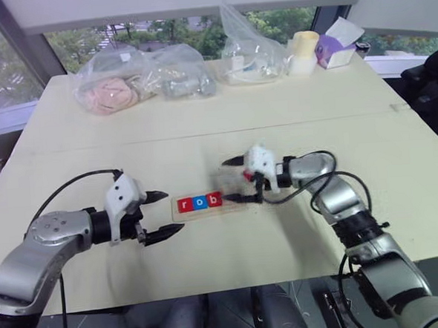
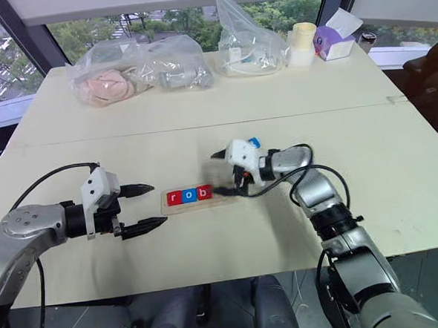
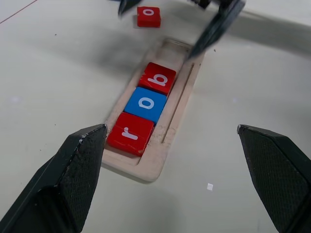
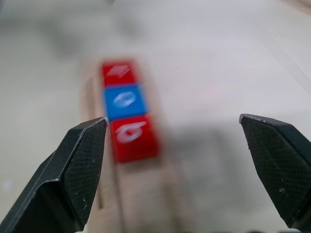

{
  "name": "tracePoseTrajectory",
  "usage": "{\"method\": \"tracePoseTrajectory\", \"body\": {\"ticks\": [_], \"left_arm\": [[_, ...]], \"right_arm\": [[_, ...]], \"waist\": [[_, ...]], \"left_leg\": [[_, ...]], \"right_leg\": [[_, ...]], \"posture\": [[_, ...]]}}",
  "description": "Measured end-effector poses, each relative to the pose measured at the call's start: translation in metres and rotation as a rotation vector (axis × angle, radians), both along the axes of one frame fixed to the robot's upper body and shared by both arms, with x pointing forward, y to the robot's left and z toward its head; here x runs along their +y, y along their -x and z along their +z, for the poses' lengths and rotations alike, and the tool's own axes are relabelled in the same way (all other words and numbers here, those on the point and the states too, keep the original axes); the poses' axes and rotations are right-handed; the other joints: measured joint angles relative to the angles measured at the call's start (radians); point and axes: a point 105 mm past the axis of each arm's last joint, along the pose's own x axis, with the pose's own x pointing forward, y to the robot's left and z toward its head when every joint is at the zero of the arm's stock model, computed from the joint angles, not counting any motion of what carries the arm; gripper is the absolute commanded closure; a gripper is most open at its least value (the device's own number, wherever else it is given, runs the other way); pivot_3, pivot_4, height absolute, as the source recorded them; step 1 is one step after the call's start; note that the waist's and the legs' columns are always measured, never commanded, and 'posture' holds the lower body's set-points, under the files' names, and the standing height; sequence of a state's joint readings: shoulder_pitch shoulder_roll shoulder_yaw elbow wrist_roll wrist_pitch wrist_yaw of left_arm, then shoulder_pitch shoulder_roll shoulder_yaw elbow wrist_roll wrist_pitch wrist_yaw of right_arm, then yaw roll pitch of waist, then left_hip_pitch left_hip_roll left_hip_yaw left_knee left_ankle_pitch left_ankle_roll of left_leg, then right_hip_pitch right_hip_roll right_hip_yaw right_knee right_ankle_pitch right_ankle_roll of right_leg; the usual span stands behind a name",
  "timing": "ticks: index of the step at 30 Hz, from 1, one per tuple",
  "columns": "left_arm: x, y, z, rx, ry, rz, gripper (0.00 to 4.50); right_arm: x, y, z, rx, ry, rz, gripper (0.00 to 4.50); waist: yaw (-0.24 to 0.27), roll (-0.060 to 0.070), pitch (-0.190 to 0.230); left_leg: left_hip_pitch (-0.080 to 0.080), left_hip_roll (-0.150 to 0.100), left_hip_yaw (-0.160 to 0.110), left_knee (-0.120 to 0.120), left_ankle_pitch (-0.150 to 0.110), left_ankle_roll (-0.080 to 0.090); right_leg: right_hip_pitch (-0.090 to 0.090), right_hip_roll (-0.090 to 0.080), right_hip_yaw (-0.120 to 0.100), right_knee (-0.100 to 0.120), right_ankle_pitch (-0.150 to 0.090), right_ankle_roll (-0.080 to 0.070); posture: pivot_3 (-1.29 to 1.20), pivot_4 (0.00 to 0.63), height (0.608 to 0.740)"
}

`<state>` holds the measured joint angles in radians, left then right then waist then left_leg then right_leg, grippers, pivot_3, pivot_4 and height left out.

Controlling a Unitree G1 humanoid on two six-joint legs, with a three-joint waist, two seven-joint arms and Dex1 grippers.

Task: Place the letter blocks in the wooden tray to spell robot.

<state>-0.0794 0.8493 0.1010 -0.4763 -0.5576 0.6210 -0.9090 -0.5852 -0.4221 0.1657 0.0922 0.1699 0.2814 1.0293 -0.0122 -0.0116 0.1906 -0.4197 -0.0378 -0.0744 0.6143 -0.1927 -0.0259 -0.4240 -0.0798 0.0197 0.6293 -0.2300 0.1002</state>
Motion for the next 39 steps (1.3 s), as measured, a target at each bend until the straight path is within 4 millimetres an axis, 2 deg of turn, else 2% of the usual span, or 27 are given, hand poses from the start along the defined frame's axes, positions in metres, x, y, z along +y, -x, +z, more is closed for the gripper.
{"method": "tracePoseTrajectory", "body": {"ticks": [3, 6, 8, 12, 17, 21, 23, 25, 28, 29, 36, 39], "left_arm": [[-0.003, -0.003, 0.010, -0.026, 0.028, -0.007, 0.00], [-0.005, -0.005, 0.015, -0.037, 0.042, -0.015, 0.00], [-0.010, -0.007, 0.019, -0.050, 0.052, -0.029, 0.00], [-0.017, -0.009, 0.020, -0.051, 0.055, -0.057, 0.00], [-0.019, -0.010, 0.019, -0.035, 0.050, -0.082, 0.00], [-0.021, -0.013, 0.016, -0.029, 0.032, -0.091, 0.00], [-0.021, -0.012, 0.015, -0.026, 0.030, -0.091, 0.00], [-0.021, -0.012, 0.014, -0.025, 0.027, -0.087, 0.00], [-0.019, -0.011, 0.010, -0.010, 0.027, -0.074, 0.00], [-0.019, -0.011, 0.008, -0.006, 0.026, -0.071, 0.00], [-0.021, -0.012, 0.007, -0.014, 0.028, -0.066, 0.00], [-0.025, -0.012, 0.005, -0.022, 0.010, -0.086, 0.00]], "right_arm": [[-0.025, -0.009, 0.012, 0.052, -0.080, -0.268, 0.04], [-0.043, -0.009, 0.001, 0.159, -0.108, -0.488, 0.04], [-0.045, -0.005, -0.008, 0.248, -0.152, -0.614, 0.04], [-0.039, 0.000, -0.021, 0.303, -0.145, -0.705, 0.04], [-0.036, -0.004, -0.031, 0.282, -0.099, -0.753, 0.04], [-0.032, -0.012, -0.055, 0.279, -0.033, -0.774, 0.04], [-0.031, -0.016, -0.056, 0.255, -0.025, -0.780, 0.55], [-0.033, -0.020, -0.057, 0.238, -0.021, -0.796, 1.28], [-0.034, -0.024, -0.057, 0.226, -0.022, -0.805, 2.92], [-0.034, -0.025, -0.056, 0.223, -0.024, -0.806, 3.31], [-0.038, -0.022, -0.053, 0.180, 0.027, -0.829, 3.29], [-0.054, -0.017, -0.047, 0.179, 0.002, -0.942, 3.29]], "waist": [[0.000, 0.000, 0.000], [0.000, 0.000, 0.000], [-0.003, 0.000, 0.000], [-0.004, 0.000, 0.000], [-0.005, 0.000, 0.000], [-0.006, 0.000, 0.000], [-0.008, 0.000, 0.000], [-0.009, 0.000, 0.000], [-0.008, 0.000, 0.000], [-0.008, 0.000, 0.000], [-0.004, 0.000, 0.000], [-0.001, 0.000, 0.000]], "left_leg": [[0.000, 0.000, -0.001, 0.000, 0.000, 0.000], [-0.001, 0.000, -0.001, -0.001, 0.000, 0.000], [-0.001, 0.000, -0.001, -0.001, 0.000, 0.000], [-0.001, 0.000, 0.001, -0.001, 0.000, 0.000], [-0.001, 0.000, 0.004, -0.001, 0.000, 0.000], [-0.001, 0.000, 0.005, -0.001, 0.000, 0.000], [-0.001, 0.000, 0.005, -0.001, 0.000, 0.000], [0.000, 0.000, 0.005, -0.001, 0.000, 0.000], [0.000, 0.000, 0.005, -0.001, 0.000, 0.000], [0.000, 0.000, 0.005, -0.001, 0.000, 0.000], [0.000, 0.000, 0.005, -0.001, 0.000, 0.000], [-0.001, 0.000, 0.005, -0.001, 0.000, 0.000]], "right_leg": [[0.000, 0.000, 0.000, 0.000, 0.000, 0.000], [-0.001, -0.001, 0.000, 0.000, 0.000, 0.000], [-0.002, 0.000, 0.001, 0.000, 0.000, -0.001], [-0.002, 0.000, 0.001, 0.000, 0.000, -0.001], [-0.002, 0.000, 0.001, -0.001, 0.000, 0.000], [-0.002, 0.000, 0.001, -0.001, 0.000, 0.000], [-0.002, 0.000, 0.001, -0.001, 0.000, 0.000], [-0.001, 0.000, 0.001, 0.000, 0.000, 0.000], [-0.001, 0.001, 0.001, 0.000, 0.000, 0.000], [-0.001, 0.001, 0.001, 0.000, 0.000, 0.000], [-0.001, 0.000, 0.001, 0.000, 0.000, 0.000], [-0.001, 0.000, 0.001, -0.001, 0.000, 0.000]], "posture": [[0.00, 0.150, 0.740], [0.00, 0.150, 0.740], [0.00, 0.150, 0.740], [0.00, 0.150, 0.740], [0.00, 0.150, 0.740], [0.00, 0.150, 0.740], [0.00, 0.150, 0.740], [0.00, 0.150, 0.740], [0.00, 0.150, 0.740], [0.00, 0.150, 0.740], [0.00, 0.150, 0.740], [0.00, 0.150, 0.740]]}}
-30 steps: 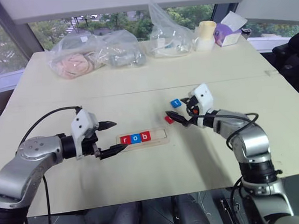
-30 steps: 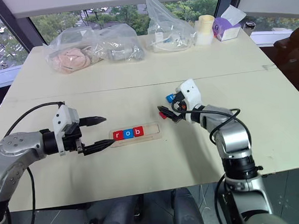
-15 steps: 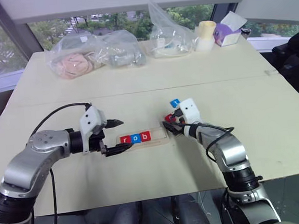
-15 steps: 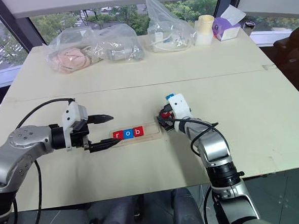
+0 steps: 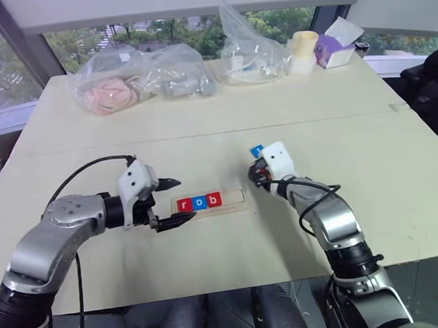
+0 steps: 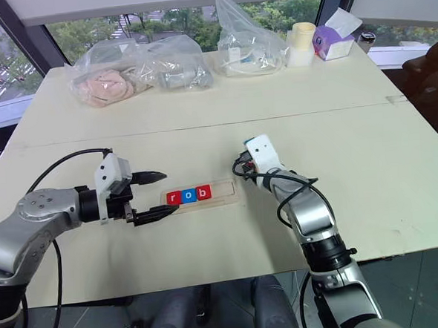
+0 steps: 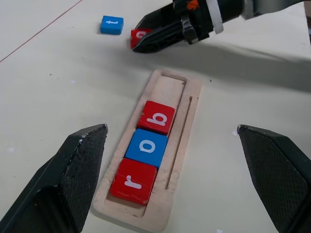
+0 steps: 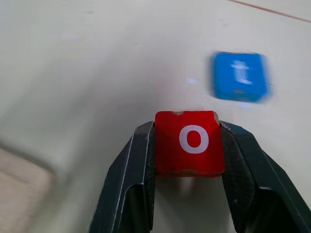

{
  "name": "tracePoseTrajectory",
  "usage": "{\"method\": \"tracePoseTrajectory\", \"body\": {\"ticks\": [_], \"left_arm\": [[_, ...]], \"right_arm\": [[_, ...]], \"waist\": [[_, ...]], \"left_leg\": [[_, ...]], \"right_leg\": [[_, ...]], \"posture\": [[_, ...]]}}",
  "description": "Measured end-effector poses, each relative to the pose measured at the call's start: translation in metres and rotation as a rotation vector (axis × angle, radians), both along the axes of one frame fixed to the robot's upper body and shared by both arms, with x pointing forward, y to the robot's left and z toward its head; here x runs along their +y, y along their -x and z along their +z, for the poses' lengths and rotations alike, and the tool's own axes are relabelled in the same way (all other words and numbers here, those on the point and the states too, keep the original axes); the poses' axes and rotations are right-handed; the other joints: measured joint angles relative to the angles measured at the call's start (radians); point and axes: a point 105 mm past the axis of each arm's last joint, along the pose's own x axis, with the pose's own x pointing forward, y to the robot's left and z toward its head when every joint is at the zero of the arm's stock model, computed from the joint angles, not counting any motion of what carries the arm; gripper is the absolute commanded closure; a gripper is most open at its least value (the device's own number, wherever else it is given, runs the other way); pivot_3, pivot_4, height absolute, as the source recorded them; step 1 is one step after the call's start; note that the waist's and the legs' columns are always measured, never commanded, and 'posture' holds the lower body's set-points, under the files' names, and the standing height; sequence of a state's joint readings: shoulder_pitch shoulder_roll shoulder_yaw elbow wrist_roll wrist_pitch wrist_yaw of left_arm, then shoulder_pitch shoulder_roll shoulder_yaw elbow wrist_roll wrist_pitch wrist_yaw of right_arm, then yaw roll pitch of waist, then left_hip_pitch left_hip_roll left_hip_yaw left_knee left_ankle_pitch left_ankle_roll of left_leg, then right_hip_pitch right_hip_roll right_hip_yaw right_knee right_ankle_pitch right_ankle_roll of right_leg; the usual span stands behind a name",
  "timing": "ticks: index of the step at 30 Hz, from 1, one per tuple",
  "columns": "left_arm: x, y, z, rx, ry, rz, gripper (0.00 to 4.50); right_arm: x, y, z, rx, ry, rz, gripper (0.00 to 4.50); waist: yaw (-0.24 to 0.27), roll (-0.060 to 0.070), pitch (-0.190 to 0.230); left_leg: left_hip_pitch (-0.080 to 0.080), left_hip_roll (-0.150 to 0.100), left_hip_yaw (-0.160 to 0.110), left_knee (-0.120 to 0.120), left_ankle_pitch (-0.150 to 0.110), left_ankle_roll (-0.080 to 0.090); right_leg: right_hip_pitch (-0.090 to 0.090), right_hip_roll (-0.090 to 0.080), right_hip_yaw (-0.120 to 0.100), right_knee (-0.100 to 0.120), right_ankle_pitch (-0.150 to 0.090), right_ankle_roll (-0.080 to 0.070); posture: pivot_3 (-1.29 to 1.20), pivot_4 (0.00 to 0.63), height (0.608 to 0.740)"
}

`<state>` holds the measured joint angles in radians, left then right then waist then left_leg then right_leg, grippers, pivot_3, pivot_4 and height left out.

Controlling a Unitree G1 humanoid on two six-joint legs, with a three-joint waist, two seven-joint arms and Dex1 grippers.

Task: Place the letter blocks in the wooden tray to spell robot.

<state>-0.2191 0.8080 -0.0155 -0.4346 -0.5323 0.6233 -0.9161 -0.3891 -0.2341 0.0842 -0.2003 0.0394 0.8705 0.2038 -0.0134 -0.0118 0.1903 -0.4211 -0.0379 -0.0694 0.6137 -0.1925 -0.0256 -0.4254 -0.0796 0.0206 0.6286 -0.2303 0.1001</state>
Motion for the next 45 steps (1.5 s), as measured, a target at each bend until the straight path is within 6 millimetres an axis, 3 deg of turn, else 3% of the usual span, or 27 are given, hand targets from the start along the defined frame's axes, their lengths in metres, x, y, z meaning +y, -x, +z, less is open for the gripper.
{"method": "tracePoseTrajectory", "body": {"ticks": [4, 9, 17, 23, 24, 26, 32, 35, 40, 45], "left_arm": [[-0.011, 0.001, 0.001, -0.012, 0.007, -0.045, 0.00], [-0.022, -0.001, 0.004, -0.029, 0.025, -0.092, 0.00], [-0.026, -0.010, 0.001, -0.019, 0.031, -0.107, 0.00], [-0.025, -0.009, -0.001, -0.019, 0.022, -0.112, 0.00], [-0.025, -0.009, -0.002, -0.016, 0.021, -0.111, 0.00], [-0.023, -0.008, -0.003, -0.010, 0.013, -0.108, 0.00], [-0.008, -0.003, -0.005, 0.015, -0.044, -0.117, 0.00], [-0.003, 0.009, -0.002, 0.052, -0.076, -0.189, 0.00], [-0.001, 0.027, 0.010, 0.064, -0.116, -0.285, 0.00], [-0.002, 0.035, 0.006, 0.084, -0.140, -0.325, 0.00]], "right_arm": [[-0.009, 0.033, 0.018, 0.043, -0.193, -0.150, 3.29], [-0.002, 0.080, 0.008, 0.186, -0.216, -0.161, 3.29], [0.002, 0.094, -0.008, 0.301, -0.245, -0.204, 3.29], [0.006, 0.092, -0.006, 0.296, -0.248, -0.181, 0.28], [0.006, 0.090, -0.004, 0.289, -0.246, -0.181, 0.07], [0.000, 0.083, 0.003, 0.245, -0.238, -0.174, 0.07], [-0.023, 0.070, 0.043, 0.010, -0.154, 0.067, 0.07], [-0.031, 0.083, 0.032, 0.056, -0.008, 0.371, 0.07], [-0.046, 0.091, 0.025, 0.059, 0.051, 0.670, 0.07], [-0.049, 0.073, 0.015, 0.036, 0.150, 0.834, 0.07]], "waist": [[0.001, 0.000, 0.000], [-0.003, 0.001, 0.000], [-0.005, 0.001, 0.000], [-0.005, 0.001, 0.000], [-0.005, 0.001, 0.000], [-0.005, 0.001, 0.000], [-0.004, 0.001, 0.000], [-0.002, 0.000, 0.001], [-0.007, 0.000, 0.001], [-0.005, -0.001, 0.001]], "left_leg": [[-0.002, 0.000, -0.006, 0.000, 0.000, 0.000], [-0.002, 0.000, -0.006, 0.000, 0.000, 0.000], [-0.003, 0.000, -0.006, -0.001, 0.000, 0.000], [-0.004, 0.000, -0.007, -0.001, 0.000, 0.000], [-0.004, 0.000, -0.007, -0.001, 0.000, 0.000], [-0.004, 0.000, -0.007, -0.001, 0.000, 0.000], [-0.005, 0.000, -0.007, -0.002, 0.000, 0.000], [-0.006, 0.000, -0.002, -0.002, -0.001, 0.002], [-0.004, 0.001, 0.000, -0.001, -0.002, 0.003], [-0.004, 0.001, 0.001, 0.000, -0.002, 0.003]], "right_leg": [[-0.001, 0.000, -0.001, 0.001, 0.000, 0.000], [-0.001, 0.000, -0.001, 0.000, 0.000, 0.000], [-0.003, 0.000, -0.002, -0.002, 0.000, 0.000], [-0.003, 0.000, -0.002, -0.002, 0.000, 0.000], [-0.003, 0.000, -0.002, -0.002, 0.000, 0.000], [-0.003, -0.001, -0.002, -0.003, 0.000, 0.000], [-0.001, -0.001, -0.005, -0.009, 0.000, 0.000], [0.001, -0.001, -0.005, -0.013, 0.000, 0.001], [0.002, -0.001, -0.004, -0.013, 0.000, 0.001], [0.002, -0.001, -0.004, -0.012, 0.001, 0.000]], "posture": [[0.00, 0.150, 0.740], [0.00, 0.150, 0.740], [0.00, 0.150, 0.740], [0.00, 0.150, 0.740], [0.00, 0.150, 0.740], [0.00, 0.150, 0.740], [0.00, 0.150, 0.740], [0.00, 0.150, 0.740], [0.00, 0.150, 0.740], [0.00, 0.150, 0.740]]}}
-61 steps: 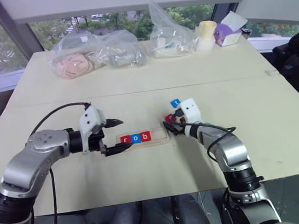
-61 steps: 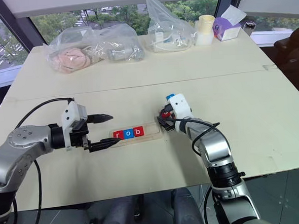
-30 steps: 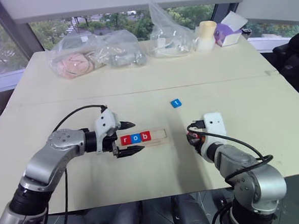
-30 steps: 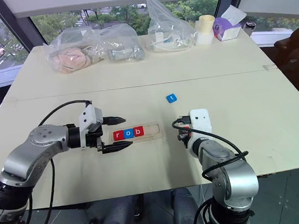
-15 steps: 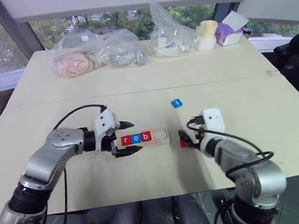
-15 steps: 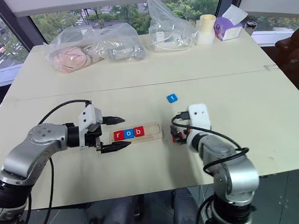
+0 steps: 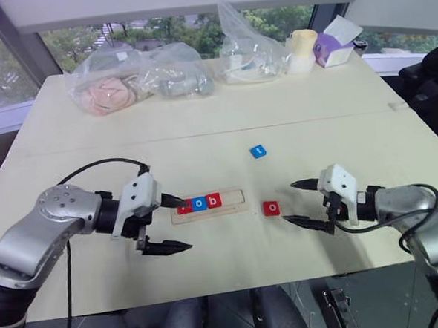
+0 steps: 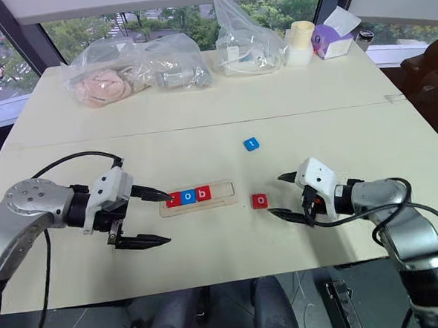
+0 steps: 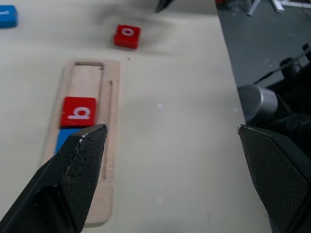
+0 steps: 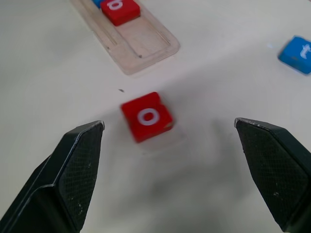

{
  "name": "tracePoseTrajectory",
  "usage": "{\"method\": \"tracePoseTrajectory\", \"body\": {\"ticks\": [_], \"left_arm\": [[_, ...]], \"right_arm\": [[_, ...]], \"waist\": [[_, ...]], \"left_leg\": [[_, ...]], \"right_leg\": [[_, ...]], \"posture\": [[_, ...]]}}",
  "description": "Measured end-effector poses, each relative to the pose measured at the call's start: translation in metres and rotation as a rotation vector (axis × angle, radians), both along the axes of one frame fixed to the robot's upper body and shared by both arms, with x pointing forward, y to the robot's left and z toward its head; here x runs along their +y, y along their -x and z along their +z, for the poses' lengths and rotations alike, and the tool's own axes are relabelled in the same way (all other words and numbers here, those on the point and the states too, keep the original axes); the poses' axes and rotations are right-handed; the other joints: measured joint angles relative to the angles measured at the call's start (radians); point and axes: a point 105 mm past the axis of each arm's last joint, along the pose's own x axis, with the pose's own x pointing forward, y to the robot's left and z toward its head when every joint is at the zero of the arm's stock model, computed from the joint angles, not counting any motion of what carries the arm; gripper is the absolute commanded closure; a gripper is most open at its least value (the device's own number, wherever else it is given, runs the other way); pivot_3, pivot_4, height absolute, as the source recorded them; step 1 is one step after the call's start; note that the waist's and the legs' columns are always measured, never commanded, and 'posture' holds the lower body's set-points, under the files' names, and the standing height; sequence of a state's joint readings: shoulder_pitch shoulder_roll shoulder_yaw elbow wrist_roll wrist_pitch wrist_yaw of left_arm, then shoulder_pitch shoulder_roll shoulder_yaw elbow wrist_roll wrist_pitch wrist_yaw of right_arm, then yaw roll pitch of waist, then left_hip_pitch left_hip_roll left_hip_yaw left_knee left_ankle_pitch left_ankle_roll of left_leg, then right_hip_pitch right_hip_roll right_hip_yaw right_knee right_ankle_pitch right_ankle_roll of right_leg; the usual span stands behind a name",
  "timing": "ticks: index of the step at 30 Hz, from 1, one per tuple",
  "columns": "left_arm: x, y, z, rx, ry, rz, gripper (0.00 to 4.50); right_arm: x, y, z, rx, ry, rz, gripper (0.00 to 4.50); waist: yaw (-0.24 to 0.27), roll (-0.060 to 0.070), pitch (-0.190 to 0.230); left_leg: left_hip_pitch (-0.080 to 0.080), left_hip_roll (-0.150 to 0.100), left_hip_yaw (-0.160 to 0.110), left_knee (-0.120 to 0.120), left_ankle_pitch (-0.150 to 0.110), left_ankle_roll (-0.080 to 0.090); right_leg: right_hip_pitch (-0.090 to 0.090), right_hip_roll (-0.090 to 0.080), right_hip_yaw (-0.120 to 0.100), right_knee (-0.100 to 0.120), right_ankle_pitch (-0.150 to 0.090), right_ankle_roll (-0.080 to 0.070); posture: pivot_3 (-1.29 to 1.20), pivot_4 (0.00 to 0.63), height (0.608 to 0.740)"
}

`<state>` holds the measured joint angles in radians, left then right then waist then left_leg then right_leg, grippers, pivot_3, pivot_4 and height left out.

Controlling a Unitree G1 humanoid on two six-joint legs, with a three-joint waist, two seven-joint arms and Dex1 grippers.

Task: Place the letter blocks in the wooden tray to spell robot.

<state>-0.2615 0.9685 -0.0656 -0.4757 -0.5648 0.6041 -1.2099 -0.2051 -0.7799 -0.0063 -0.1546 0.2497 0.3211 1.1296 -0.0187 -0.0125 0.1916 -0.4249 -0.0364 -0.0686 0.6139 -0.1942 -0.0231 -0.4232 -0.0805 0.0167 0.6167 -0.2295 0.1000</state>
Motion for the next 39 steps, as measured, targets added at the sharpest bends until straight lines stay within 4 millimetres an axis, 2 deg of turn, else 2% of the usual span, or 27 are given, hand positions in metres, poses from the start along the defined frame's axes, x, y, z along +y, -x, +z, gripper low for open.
{"method": "tracePoseTrajectory", "body": {"ticks": [4, 11, 15, 18, 19, 26, 28, 32, 36, 39], "left_arm": [[-0.002, -0.003, -0.001, -0.011, 0.010, 0.017, 0.00], [0.000, -0.002, -0.009, 0.013, 0.012, 0.066, 0.00], [0.000, -0.003, -0.012, 0.013, 0.015, 0.089, 0.00], [0.000, -0.003, -0.012, 0.008, 0.015, 0.096, 0.00], [0.000, -0.003, -0.012, 0.008, 0.015, 0.097, 0.00], [0.006, -0.005, -0.015, 0.000, -0.013, 0.121, 0.00], [0.011, -0.008, -0.015, -0.010, -0.024, 0.139, 0.00], [0.020, -0.014, -0.015, -0.021, -0.047, 0.177, 0.00], [0.023, -0.015, -0.017, -0.032, -0.057, 0.187, 0.00], [0.023, -0.016, -0.018, -0.037, -0.054, 0.196, 0.00]], "right_arm": [[0.005, -0.010, -0.011, -0.010, 0.039, 0.088, 0.07], [0.005, -0.013, -0.028, -0.006, 0.093, 0.192, 0.07], [0.012, -0.014, -0.031, -0.013, 0.084, 0.230, 1.22], [0.017, -0.012, -0.033, -0.011, 0.077, 0.258, 2.91], [0.017, -0.012, -0.033, -0.014, 0.076, 0.261, 3.36], [0.020, -0.024, -0.021, -0.032, 0.071, 0.227, 3.36], [0.028, -0.031, -0.009, -0.047, 0.058, 0.228, 3.36], [0.055, -0.044, 0.018, -0.085, 0.064, 0.282, 3.36], [0.081, -0.040, 0.009, -0.001, 0.067, 0.353, 3.36], [0.091, -0.043, 0.000, 0.015, 0.104, 0.387, 3.36]], "waist": [[0.007, -0.001, 0.001], [0.005, -0.001, 0.001], [0.004, -0.001, 0.001], [0.004, -0.001, 0.001], [0.004, -0.001, 0.001], [0.005, -0.001, 0.001], [0.002, -0.001, 0.001], [0.001, -0.001, 0.001], [0.006, -0.001, 0.001], [0.005, -0.001, 0.001]], "left_leg": [[-0.001, -0.001, 0.000, 0.000, 0.000, 0.000], [0.000, -0.001, 0.000, 0.000, 0.000, 0.000], [0.002, 0.000, 0.000, 0.000, 0.000, 0.000], [0.003, 0.000, 0.000, 0.000, 0.000, 0.000], [0.003, 0.000, 0.000, 0.001, 0.000, 0.000], [0.003, 0.000, 0.001, 0.001, 0.000, 0.000], [0.003, 0.000, 0.001, 0.001, 0.000, 0.000], [0.004, 0.000, 0.001, 0.000, 0.000, 0.000], [0.003, -0.001, 0.001, 0.000, 0.000, 0.000], [0.003, -0.001, 0.002, 0.001, 0.000, 0.000]], "right_leg": [[0.000, 0.000, 0.000, 0.000, 0.000, 0.000], [0.000, 0.000, 0.000, 0.001, 0.001, 0.001], [0.001, 0.000, 0.001, 0.003, 0.001, 0.001], [0.001, 0.000, 0.001, 0.003, 0.001, 0.001], [0.001, 0.000, 0.001, 0.003, 0.001, 0.001], [0.002, 0.000, 0.002, 0.004, 0.001, 0.001], [0.001, 0.000, 0.002, 0.004, 0.001, 0.001], [0.000, 0.000, 0.002, 0.006, 0.000, 0.001], [0.000, 0.000, 0.003, 0.004, 0.000, 0.001], [0.000, 0.000, 0.003, 0.005, 0.001, 0.001]], "posture": [[0.00, 0.150, 0.740], [0.00, 0.150, 0.740], [0.00, 0.150, 0.740], [0.00, 0.150, 0.740], [0.00, 0.150, 0.740], [0.00, 0.150, 0.740], [0.00, 0.150, 0.740], [0.00, 0.150, 0.740], [0.00, 0.150, 0.740], [0.00, 0.150, 0.740]]}}
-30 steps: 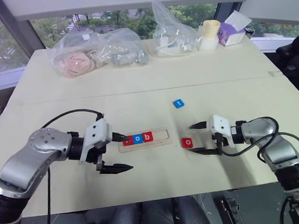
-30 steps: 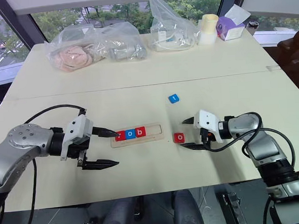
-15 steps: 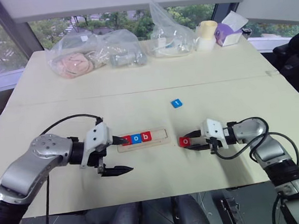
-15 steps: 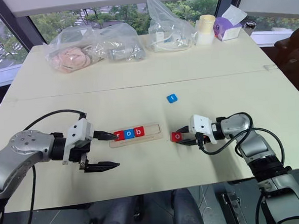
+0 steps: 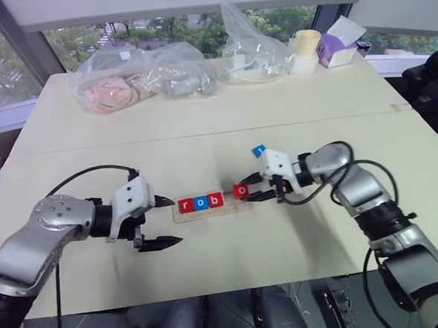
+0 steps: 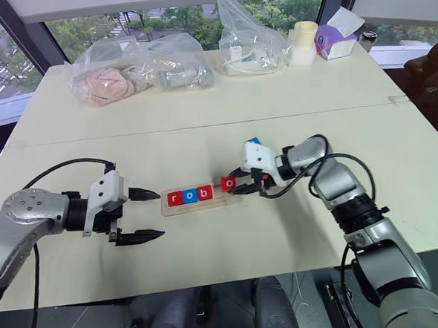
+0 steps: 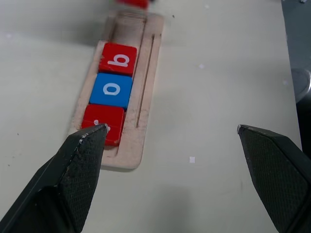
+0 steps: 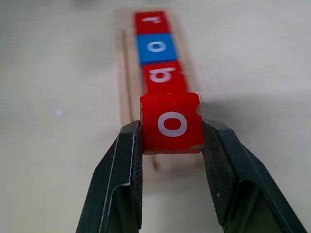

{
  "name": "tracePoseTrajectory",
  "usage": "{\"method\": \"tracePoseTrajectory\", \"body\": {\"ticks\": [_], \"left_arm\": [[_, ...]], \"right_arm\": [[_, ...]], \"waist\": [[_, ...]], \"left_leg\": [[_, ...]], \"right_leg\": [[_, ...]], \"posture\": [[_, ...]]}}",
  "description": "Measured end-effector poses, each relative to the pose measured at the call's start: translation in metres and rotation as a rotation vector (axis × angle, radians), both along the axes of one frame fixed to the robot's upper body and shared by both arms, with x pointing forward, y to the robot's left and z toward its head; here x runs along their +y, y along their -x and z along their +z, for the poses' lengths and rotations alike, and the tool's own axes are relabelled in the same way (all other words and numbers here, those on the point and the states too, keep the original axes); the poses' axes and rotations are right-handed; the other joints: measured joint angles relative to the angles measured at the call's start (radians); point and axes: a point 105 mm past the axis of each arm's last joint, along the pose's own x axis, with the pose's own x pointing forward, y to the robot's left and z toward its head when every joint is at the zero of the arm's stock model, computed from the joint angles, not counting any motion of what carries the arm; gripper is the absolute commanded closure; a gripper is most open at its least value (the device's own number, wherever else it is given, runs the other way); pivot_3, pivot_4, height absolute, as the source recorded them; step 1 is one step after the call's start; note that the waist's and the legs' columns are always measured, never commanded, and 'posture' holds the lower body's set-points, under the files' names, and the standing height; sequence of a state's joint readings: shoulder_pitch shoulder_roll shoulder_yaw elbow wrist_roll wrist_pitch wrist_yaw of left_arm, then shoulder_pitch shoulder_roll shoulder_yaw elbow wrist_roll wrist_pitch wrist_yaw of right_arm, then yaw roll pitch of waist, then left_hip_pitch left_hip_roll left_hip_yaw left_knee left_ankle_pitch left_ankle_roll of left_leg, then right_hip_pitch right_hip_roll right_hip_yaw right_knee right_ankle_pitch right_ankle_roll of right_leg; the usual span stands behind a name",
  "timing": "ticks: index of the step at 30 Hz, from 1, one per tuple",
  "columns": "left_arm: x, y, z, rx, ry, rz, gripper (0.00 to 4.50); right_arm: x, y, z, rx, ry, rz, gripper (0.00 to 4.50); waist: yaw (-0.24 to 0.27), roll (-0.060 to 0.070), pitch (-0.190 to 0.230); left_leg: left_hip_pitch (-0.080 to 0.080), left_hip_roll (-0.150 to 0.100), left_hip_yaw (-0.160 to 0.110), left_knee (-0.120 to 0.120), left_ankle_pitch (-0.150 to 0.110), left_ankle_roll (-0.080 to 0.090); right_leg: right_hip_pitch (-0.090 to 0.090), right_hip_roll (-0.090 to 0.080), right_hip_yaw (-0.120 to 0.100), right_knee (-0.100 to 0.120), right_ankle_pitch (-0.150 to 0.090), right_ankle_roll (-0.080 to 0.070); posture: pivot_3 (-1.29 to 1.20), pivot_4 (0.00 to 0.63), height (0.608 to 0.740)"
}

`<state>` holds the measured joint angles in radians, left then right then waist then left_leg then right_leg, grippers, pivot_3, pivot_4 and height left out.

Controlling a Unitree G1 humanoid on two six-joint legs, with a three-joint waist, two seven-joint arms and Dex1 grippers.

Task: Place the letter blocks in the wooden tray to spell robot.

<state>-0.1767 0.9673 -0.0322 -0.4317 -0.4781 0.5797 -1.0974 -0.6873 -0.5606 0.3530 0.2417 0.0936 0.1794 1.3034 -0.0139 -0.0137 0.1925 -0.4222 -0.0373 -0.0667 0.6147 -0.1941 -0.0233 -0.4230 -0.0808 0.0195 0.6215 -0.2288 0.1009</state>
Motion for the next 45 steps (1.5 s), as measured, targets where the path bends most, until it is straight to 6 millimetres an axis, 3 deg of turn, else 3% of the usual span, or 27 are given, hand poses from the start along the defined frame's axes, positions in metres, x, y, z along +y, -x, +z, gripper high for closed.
{"method": "tracePoseTrajectory", "body": {"ticks": [8, 31, 44, 45], "left_arm": [[-0.001, -0.002, -0.002, -0.020, 0.015, 0.041, 0.00], [-0.008, -0.007, -0.008, -0.048, 0.062, 0.105, 0.00], [-0.013, -0.008, -0.010, -0.052, 0.065, 0.100, 0.00], [-0.014, -0.008, -0.010, -0.055, 0.065, 0.098, 0.00]], "right_arm": [[0.010, -0.006, -0.014, 0.007, 0.065, 0.040, 3.36], [0.030, -0.008, -0.016, -0.003, 0.048, 0.082, 3.36], [0.029, -0.014, -0.015, -0.020, 0.058, 0.070, 3.36], [0.029, -0.014, -0.015, -0.018, 0.058, 0.070, 2.33]], "waist": [[-0.003, 0.000, 0.000], [-0.006, 0.000, 0.000], [-0.005, 0.000, 0.000], [-0.005, 0.000, 0.000]], "left_leg": [[0.000, 0.000, 0.000, 0.000, 0.000, 0.000], [0.004, 0.000, 0.000, 0.000, 0.001, -0.001], [0.004, 0.000, 0.000, 0.000, 0.001, -0.001], [0.004, 0.000, 0.000, 0.000, 0.001, -0.001]], "right_leg": [[-0.001, 0.001, 0.000, 0.003, 0.000, 0.000], [-0.001, 0.001, 0.001, 0.008, 0.000, 0.000], [-0.001, 0.001, 0.001, 0.008, 0.000, 0.000], [-0.001, 0.001, 0.001, 0.008, 0.000, 0.000]], "posture": [[0.00, 0.150, 0.740], [0.00, 0.150, 0.740], [0.00, 0.150, 0.740], [0.00, 0.150, 0.740]]}}
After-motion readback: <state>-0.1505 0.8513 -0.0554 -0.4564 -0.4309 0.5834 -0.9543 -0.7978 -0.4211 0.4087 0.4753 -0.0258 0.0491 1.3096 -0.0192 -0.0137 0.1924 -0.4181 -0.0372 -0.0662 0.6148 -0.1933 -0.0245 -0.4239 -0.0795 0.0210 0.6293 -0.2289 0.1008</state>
